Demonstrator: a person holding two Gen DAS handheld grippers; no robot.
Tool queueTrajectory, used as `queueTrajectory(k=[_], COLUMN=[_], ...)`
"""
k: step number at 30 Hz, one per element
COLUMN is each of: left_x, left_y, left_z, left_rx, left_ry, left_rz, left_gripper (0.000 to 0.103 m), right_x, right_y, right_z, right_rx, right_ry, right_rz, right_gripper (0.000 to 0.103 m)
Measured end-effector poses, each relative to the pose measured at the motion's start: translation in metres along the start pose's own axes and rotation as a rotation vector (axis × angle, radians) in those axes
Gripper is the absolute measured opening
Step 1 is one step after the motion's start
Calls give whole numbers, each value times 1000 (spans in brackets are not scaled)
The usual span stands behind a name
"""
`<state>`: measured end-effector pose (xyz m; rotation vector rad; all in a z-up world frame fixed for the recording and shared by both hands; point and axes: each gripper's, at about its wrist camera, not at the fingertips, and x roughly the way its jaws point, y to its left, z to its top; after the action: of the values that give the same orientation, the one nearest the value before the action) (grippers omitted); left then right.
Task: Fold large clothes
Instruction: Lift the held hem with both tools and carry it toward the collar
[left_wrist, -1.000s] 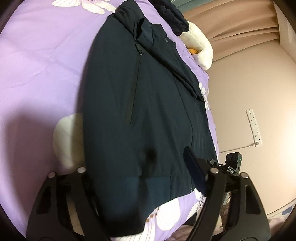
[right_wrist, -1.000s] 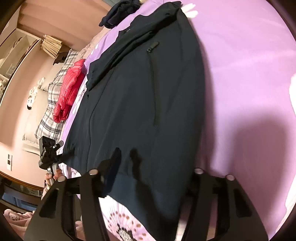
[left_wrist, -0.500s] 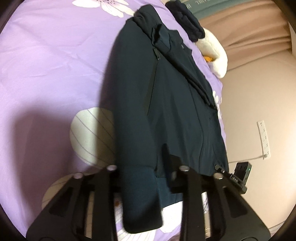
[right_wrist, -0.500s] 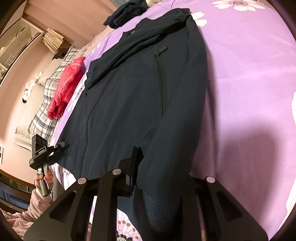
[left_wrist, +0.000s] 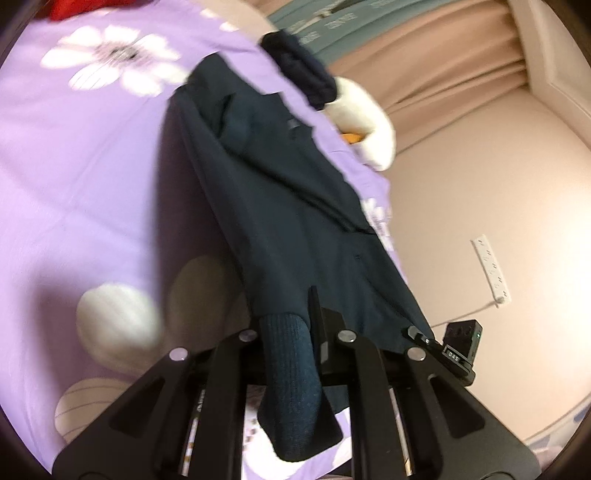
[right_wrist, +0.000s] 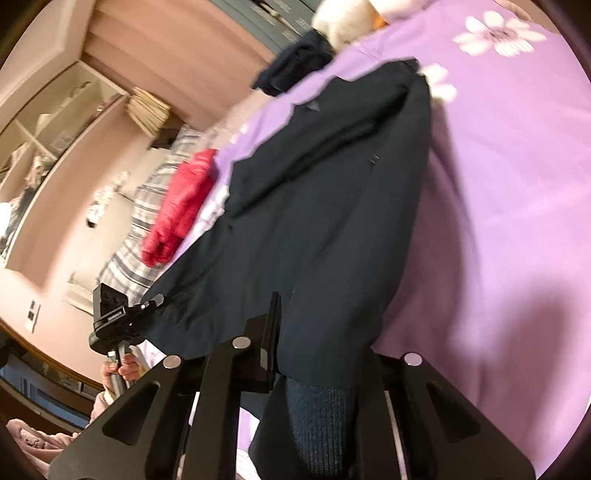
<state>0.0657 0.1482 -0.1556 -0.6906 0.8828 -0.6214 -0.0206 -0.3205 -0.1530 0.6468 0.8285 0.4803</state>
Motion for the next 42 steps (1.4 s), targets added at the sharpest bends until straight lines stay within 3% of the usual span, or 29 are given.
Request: queueTrajectory(k=[6,15,30,42], left_x=[-3,-14,-48,-88], left_y=[-22,-32,-76,-116], left_z=[2,-1,-6,-21], left_rx=[72,84,176,265], left_ry=[-13,-29,-47,-108], left_rz=[-28,-73,-101,-164], left_gripper=[11,11,11,11], right_x=[-8,-23,-57,-94], right_y=[12,29,74,104], right_z=[8,14,28,28], right_rx=[-18,-66,-199,-272], right_ry=[-44,-65,-104,-161], right_rz=[57,107,204,300], right_gripper=[13,13,13,13])
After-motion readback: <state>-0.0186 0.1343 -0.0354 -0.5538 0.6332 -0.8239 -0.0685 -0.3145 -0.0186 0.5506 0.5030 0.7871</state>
